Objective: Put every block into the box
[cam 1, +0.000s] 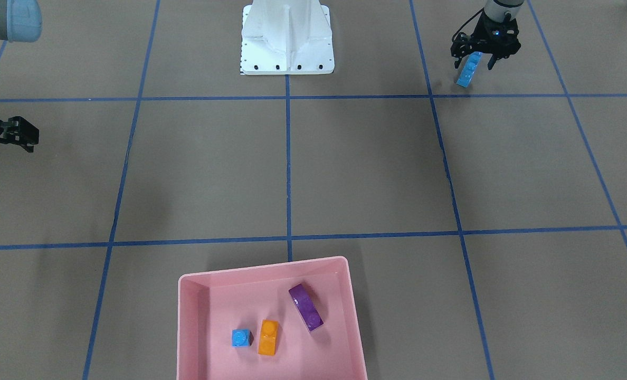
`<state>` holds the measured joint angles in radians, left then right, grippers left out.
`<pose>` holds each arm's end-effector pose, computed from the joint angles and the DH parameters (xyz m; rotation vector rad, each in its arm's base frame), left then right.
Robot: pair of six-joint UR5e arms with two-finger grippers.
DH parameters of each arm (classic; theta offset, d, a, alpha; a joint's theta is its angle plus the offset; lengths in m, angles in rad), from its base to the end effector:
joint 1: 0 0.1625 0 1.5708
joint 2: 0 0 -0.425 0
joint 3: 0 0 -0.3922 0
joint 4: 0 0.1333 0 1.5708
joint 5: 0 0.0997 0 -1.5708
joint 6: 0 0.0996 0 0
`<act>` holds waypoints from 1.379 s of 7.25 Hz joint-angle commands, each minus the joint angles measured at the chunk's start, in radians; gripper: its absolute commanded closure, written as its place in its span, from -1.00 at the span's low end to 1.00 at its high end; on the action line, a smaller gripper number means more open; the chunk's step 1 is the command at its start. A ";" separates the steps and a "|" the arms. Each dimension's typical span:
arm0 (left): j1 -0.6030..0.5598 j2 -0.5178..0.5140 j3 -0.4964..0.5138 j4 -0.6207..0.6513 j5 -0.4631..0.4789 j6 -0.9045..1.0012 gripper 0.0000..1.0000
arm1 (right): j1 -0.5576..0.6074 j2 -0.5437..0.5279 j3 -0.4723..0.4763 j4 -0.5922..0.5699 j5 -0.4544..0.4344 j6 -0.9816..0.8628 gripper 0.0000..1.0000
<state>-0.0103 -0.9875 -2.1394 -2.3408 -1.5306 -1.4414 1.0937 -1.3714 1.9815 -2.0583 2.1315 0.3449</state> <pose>0.2975 -0.1404 0.5271 0.0909 0.7510 0.0982 -0.1651 -0.4943 0.4259 -0.1144 -0.5617 -0.1629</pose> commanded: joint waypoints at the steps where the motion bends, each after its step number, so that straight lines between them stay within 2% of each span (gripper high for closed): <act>1: 0.018 -0.016 0.015 0.000 -0.005 -0.001 -1.00 | 0.038 -0.085 0.034 0.003 -0.002 -0.093 -0.99; 4: 0.023 -0.025 0.048 0.000 -0.006 0.007 -0.99 | 0.054 -0.159 0.091 0.001 0.004 -0.109 -0.99; 5: 0.044 -0.025 0.049 0.000 0.004 0.009 0.20 | 0.055 -0.166 0.094 0.001 0.005 -0.110 -0.99; 6: 0.090 -0.025 0.049 0.000 0.010 0.010 0.99 | 0.061 -0.175 0.103 0.001 0.007 -0.110 -0.99; 8: 0.098 -0.013 0.010 0.000 0.015 0.010 1.00 | 0.063 -0.178 0.105 0.003 0.007 -0.125 -0.99; 10: 0.084 0.071 -0.138 0.000 -0.041 0.004 1.00 | 0.121 -0.254 0.099 0.007 0.010 -0.321 -0.99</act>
<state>0.0816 -0.9659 -2.1866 -2.3408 -1.5363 -1.4339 1.1773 -1.5799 2.0834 -2.0547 2.1383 0.1352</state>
